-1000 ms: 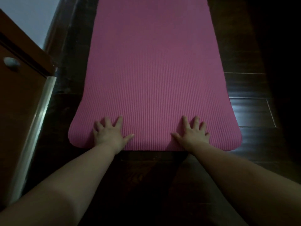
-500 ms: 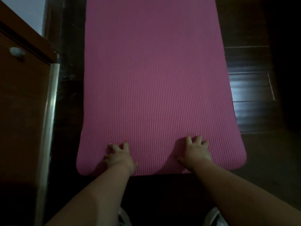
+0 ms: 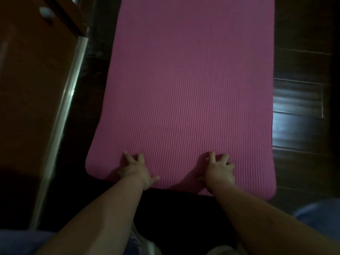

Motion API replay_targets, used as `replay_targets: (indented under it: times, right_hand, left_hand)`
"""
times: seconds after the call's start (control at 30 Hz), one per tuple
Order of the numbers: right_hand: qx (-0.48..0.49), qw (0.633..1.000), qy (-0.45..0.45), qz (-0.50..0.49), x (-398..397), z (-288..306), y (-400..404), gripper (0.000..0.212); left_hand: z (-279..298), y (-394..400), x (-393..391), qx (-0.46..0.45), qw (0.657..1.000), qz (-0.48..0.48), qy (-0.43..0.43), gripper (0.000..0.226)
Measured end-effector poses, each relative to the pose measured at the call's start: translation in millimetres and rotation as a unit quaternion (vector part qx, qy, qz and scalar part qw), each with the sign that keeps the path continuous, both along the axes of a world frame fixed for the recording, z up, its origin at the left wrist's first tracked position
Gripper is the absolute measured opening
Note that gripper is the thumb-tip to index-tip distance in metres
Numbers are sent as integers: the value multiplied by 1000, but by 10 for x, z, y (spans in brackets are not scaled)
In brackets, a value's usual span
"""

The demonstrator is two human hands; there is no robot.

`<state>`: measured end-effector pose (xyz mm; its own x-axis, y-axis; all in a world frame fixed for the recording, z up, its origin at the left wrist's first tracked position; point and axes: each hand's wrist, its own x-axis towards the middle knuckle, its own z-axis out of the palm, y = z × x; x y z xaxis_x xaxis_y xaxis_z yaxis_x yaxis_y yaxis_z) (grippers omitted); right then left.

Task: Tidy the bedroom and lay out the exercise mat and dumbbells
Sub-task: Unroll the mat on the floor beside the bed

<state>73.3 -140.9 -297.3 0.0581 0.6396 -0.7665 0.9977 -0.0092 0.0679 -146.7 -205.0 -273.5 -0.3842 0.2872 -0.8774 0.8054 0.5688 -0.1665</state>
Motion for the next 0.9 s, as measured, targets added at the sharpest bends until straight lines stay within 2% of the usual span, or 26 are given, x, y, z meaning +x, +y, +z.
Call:
replay_targets:
  times: [0.13,0.27,0.53,0.63,0.77,0.9]
  right_hand:
    - [-19,999,19,-43,62,0,-178,95]
    - [-10,998,29,-59,85,-29,-211,95]
    - [12,997,44,-65,239,60,-489,99]
    - [39,994,59,-81,227,93,-525,100]
    - [61,988,21,-144,190,117,-468,129]
    - [-20,973,17,-231,177,48,-439,149]
  left_hand:
    - [100,-161,-24,-17,999,20,-44,117]
    - [46,-167,92,-21,999,23,-9,122]
    - [30,-301,266,-29,999,-23,38,116]
    - [24,-277,287,-10,998,-11,53,117]
    - [-28,-217,263,59,996,26,59,130]
    - [-149,-212,177,76,994,74,19,144]
